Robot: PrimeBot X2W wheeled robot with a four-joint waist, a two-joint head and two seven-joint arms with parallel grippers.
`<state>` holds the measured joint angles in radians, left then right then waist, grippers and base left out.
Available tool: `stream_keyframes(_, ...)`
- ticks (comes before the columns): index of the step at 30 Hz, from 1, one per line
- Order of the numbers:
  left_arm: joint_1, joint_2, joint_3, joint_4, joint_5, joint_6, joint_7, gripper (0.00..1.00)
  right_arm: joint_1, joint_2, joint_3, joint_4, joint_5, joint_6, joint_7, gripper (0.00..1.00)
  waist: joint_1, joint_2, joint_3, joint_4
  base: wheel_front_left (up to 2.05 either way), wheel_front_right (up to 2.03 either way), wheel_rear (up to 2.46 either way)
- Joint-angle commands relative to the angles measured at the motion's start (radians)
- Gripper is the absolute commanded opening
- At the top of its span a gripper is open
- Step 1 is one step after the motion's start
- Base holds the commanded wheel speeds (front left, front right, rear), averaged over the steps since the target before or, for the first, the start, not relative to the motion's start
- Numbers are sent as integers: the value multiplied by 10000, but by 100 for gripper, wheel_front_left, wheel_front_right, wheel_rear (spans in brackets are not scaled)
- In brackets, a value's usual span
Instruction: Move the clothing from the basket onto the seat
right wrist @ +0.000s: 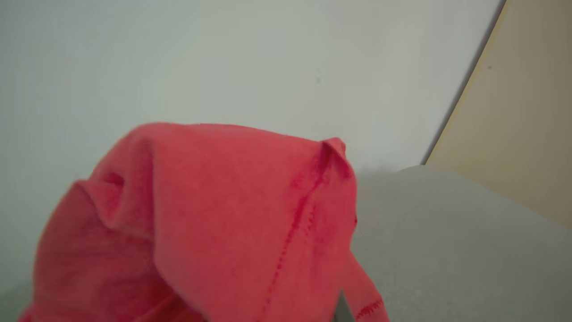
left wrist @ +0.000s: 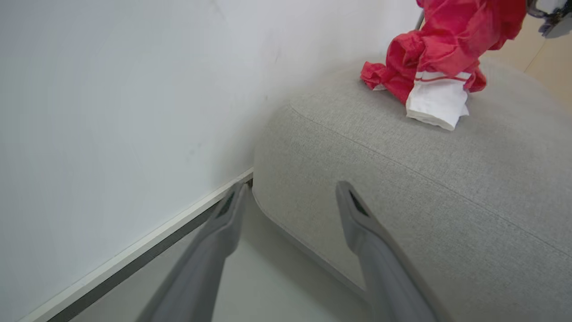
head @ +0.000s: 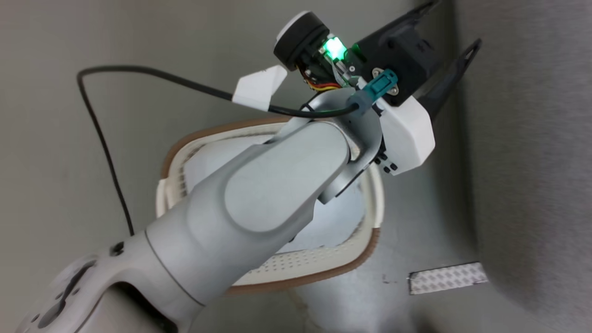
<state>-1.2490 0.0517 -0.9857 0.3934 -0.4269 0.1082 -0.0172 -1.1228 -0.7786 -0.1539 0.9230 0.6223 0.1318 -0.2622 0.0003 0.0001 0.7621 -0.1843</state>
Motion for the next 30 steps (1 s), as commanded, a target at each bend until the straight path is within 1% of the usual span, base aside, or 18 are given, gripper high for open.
stream_keyframes(1,-26,4,-119,21,-124,67,-115,100,-133,184,-259,325,-227,-23,-28,0,-3,-1,413,525,0,0,0)
stream_keyframes(3,75,-8,-367,-87,-374,174,-197,100,-90,478,-663,666,-641,-23,-29,0,-3,-1,489,641,0,0,0)
stream_keyframes(4,125,-3,-501,-127,-503,270,-233,100,-32,679,-855,754,-776,-23,-29,9,-3,-1,507,672,0,0,0)
stream_keyframes(5,175,6,-604,-145,-618,347,-281,100,65,870,-1025,753,-982,-23,-30,35,-3,-1,515,694,0,0,0)
stream_keyframes(6,237,8,-703,-135,-688,420,-350,100,153,1034,-1199,702,-1128,-23,-29,100,-3,-1,493,702,0,0,0)
stream_keyframes(8,370,-7,-873,-49,-788,536,-438,100,428,1346,-1345,664,-1356,-23,-30,100,-3,-1,360,648,0,0,0)
stream_keyframes(11,626,-1,-1027,166,-994,644,-607,100,827,1597,-1362,275,-1585,-23,-18,100,-3,-1,62,490,0,0,0)
stream_keyframes(17,1341,54,-1016,714,-1394,594,-1113,100,2526,2036,-968,-1058,-1796,-24,-18,100,-3,-1,-1059,87,0,0,0)
stream_keyframes(20,1840,239,-893,888,-1659,583,-1476,100,3575,2138,-721,-1968,-2099,-24,-16,100,-3,-1,-1799,-42,0,0,0)
stream_keyframes(22,2278,414,-729,996,-1935,636,-1667,100,4301,2330,-561,-2560,-2424,-24,-15,100,-3,-1,-2319,-115,0,0,0)
stream_keyframes(25,2898,733,-435,1037,-2200,824,-1964,100,5157,2578,-614,-3499,-2696,-23,-17,100,-3,-1,-3039,-147,0,0,0)
stream_keyframes(28,3703,1117,-81,1000,-2524,1031,-2231,100,6145,3033,-529,-4433,-3036,-23,-15,100,-3,-1,-3888,-75,0,0,0)
stream_keyframes(30,4263,1358,234,866,-2692,1179,-2333,100,6754,3248,-433,-5049,-3067,-24,-17,100,-3,-1,-4398,23,0,0,0)
